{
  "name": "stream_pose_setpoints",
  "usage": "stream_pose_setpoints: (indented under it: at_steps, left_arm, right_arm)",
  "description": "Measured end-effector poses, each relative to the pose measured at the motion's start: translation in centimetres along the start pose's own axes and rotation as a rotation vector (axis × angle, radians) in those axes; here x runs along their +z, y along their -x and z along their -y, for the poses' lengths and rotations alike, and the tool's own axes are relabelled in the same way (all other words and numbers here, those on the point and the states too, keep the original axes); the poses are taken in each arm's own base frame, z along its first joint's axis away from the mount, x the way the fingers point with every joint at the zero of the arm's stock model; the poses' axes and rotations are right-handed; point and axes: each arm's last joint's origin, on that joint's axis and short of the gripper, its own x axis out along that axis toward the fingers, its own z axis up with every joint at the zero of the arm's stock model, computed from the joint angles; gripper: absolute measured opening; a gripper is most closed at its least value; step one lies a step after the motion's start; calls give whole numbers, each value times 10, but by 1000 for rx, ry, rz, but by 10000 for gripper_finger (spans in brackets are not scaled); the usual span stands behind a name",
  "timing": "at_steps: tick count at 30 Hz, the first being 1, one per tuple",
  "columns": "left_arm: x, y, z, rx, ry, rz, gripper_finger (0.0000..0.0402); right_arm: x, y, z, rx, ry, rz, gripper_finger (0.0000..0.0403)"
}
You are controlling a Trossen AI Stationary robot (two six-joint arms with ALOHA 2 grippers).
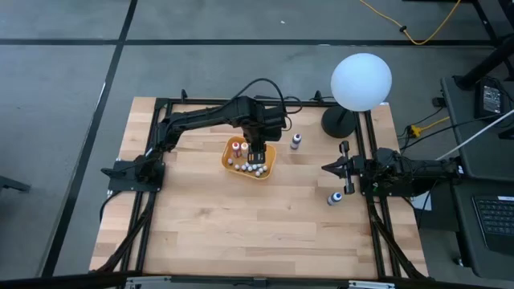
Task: Pick & Place food coloring
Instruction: Put the large red food coloring bottle into the yellow bin
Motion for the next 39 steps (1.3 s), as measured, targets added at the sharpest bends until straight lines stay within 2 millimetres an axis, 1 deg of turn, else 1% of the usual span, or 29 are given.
stream_pose_setpoints:
  at_steps: [5, 8, 12, 17, 30, 33, 39]
  left_arm:
    - [-3, -26, -2, -32, -2, -52, 124]
    - [-2, -41, -5, -28, -4, -39, 119]
    - [-3, -56, -12, -7, 5, -40, 120]
    - [-12, -72, -19, 5, 2, -101, 122]
    - [-17, -95, -24, 22, -8, -102, 120]
    - [-17, -95, -25, 34, -7, -102, 120]
    - [-17, -95, -26, 36, -5, -100, 132]
  right_arm:
    - [0, 0, 0, 0, 0, 0, 8]
    - [0, 0, 0, 0, 0, 0, 8]
    - [0, 0, 0, 0, 0, 0, 8]
    - [0, 0, 0, 0, 0, 0, 8]
    - [0, 0, 0, 0, 0, 0, 8]
    - [0, 0, 0, 0, 0, 0, 8]
    - [0, 0, 0, 0, 0, 0, 8]
